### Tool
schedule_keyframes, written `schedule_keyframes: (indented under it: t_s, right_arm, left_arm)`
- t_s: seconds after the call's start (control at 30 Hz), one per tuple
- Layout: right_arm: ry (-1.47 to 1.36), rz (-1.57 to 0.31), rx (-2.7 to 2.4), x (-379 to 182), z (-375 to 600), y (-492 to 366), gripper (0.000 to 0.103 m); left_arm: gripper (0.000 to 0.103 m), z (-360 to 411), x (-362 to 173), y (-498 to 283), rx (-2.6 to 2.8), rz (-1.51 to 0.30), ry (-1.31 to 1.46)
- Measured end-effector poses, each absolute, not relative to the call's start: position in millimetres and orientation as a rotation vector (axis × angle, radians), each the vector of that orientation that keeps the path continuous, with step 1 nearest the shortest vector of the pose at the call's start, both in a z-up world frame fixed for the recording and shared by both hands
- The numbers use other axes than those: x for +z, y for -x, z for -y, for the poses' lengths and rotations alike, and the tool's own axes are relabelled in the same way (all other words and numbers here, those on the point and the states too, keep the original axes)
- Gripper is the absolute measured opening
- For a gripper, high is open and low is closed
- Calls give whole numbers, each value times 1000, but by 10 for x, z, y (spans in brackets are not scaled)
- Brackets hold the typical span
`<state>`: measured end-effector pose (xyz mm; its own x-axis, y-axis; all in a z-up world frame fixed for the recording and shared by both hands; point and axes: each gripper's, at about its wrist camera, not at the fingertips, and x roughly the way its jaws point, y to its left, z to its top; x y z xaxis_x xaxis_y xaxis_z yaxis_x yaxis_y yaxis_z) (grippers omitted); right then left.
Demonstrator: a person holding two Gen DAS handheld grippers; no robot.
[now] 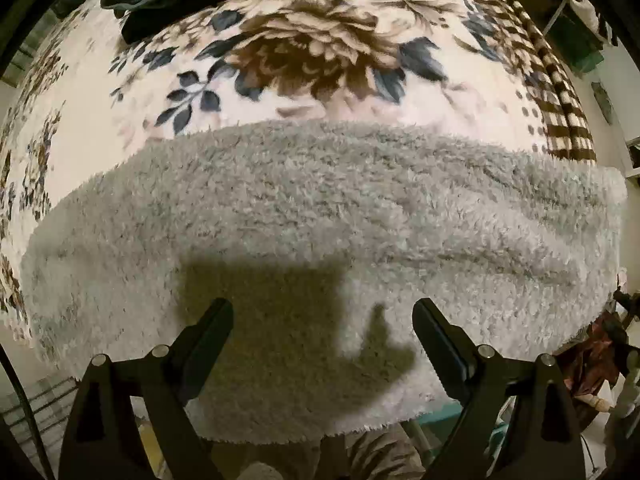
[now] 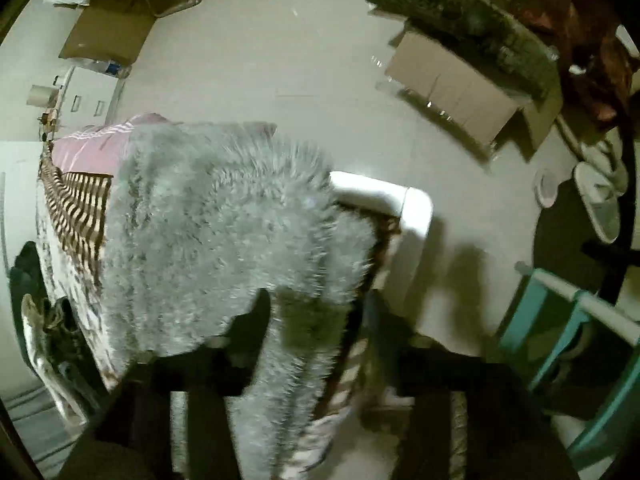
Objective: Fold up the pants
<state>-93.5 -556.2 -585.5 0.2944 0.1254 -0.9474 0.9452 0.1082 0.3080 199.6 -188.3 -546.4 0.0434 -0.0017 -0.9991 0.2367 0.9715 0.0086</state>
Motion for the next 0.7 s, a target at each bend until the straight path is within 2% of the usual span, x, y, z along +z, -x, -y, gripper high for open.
schedule_keyframes:
  t_s: [0.1,0.27,0.53,0.7]
  right_arm:
    - [-1302,-1139,-778,-5754,5399,896,58]
    - [-1175,-1299,-541,-5584,4486,517,58]
    - [-1142,-1524,-167,-5679,2350,-337,58]
    - [-1225,-1576,-201,-6055,1390,-335,58]
  left_arm:
    - [92,1754,-5450,-1915,-165,-1528,-155]
    - [92,1102,-5375,-1793,-80,-1552,-47]
    - [92,-863,-5153,-1945,122,-1503,86]
    - [91,-1931,-5448,-2134,207,-1505,100]
